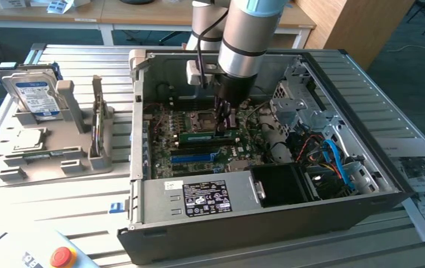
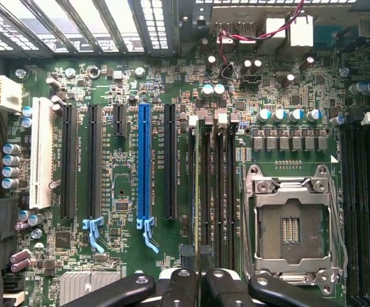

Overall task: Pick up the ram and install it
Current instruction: 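Insert the ram into the slot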

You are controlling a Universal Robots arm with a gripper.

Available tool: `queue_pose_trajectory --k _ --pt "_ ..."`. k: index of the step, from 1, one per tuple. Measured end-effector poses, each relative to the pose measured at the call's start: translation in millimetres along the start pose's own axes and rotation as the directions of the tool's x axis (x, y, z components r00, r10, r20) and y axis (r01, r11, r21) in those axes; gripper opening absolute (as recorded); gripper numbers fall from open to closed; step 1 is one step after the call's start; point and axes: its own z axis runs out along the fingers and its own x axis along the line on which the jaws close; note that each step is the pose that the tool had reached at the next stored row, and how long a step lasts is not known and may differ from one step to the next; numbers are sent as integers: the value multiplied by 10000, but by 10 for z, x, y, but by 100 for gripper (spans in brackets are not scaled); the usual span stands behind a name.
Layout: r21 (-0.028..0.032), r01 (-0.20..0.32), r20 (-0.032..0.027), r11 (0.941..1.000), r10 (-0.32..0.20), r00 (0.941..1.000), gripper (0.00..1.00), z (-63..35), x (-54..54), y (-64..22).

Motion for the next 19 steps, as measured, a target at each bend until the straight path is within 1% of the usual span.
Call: queue_pose_trajectory --k 10,19 --pt "0 -2 0 10000 2 10000 12 0 0 -7" --pt "-1 -1 -1 10000 1 10000 12 21 0 -8"
